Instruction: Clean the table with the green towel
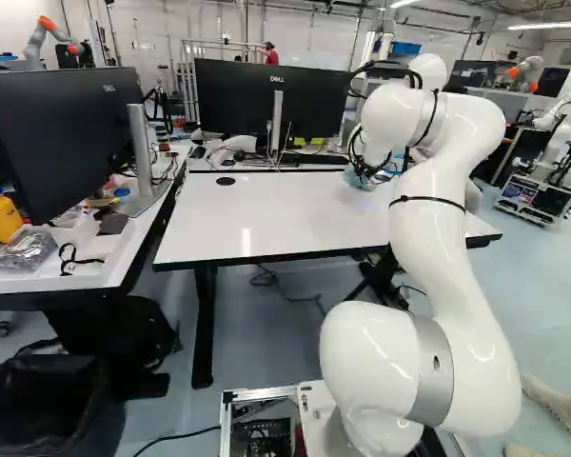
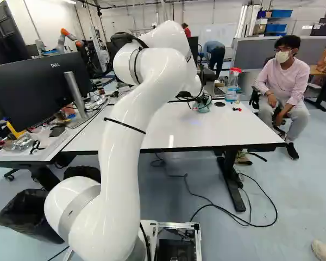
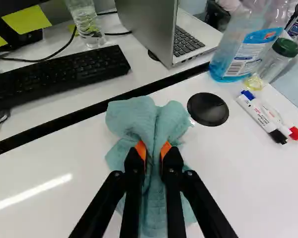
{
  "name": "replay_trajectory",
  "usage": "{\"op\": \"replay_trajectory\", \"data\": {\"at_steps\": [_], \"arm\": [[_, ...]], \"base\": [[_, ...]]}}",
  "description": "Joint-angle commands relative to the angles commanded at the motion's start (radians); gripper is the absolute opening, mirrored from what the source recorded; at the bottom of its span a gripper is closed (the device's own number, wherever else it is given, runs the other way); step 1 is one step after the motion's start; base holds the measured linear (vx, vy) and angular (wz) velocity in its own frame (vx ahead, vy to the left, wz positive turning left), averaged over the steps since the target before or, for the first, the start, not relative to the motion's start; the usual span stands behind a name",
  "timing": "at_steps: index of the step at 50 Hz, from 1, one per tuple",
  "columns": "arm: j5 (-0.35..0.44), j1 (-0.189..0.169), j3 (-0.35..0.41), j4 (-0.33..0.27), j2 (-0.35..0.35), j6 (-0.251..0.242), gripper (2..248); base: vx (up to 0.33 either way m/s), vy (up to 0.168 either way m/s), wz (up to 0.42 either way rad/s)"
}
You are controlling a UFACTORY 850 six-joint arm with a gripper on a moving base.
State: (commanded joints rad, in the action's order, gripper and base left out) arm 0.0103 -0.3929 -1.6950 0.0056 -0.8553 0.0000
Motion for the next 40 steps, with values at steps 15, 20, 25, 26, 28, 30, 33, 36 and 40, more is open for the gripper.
{"op": "replay_trajectory", "data": {"at_steps": [15, 20, 25, 26, 28, 30, 33, 36, 40], "arm": [[-0.004, 0.0, 0.0, 0.0, 0.0, 0.0, 51], [-0.013, 0.0, 0.0, 0.0, 0.0, 0.0, 51], [-0.018, 0.0, 0.0, 0.0, 0.0, 0.0, 51], [-0.019, 0.0, 0.0, 0.0, 0.0, 0.0, 51], [-0.021, 0.0, 0.0, 0.0, 0.0, 0.0, 51], [-0.022, 0.0, 0.0, 0.0, 0.0, 0.0, 51], [-0.022, 0.0, 0.0, 0.0, 0.0, 0.0, 51], [-0.022, 0.0, 0.0, 0.0, 0.0, 0.0, 51], [-0.022, 0.0, 0.0, 0.0, 0.0, 0.0, 51]], "base": [[0.0, 0.0, 0.0], [0.0, 0.0, 0.0], [0.0, 0.0, 0.0], [0.0, 0.0, 0.0], [0.0, 0.0, 0.0], [0.0, 0.0, 0.0], [0.0, 0.0, 0.0], [0.0, 0.0, 0.0], [0.0, 0.0, 0.0]]}}
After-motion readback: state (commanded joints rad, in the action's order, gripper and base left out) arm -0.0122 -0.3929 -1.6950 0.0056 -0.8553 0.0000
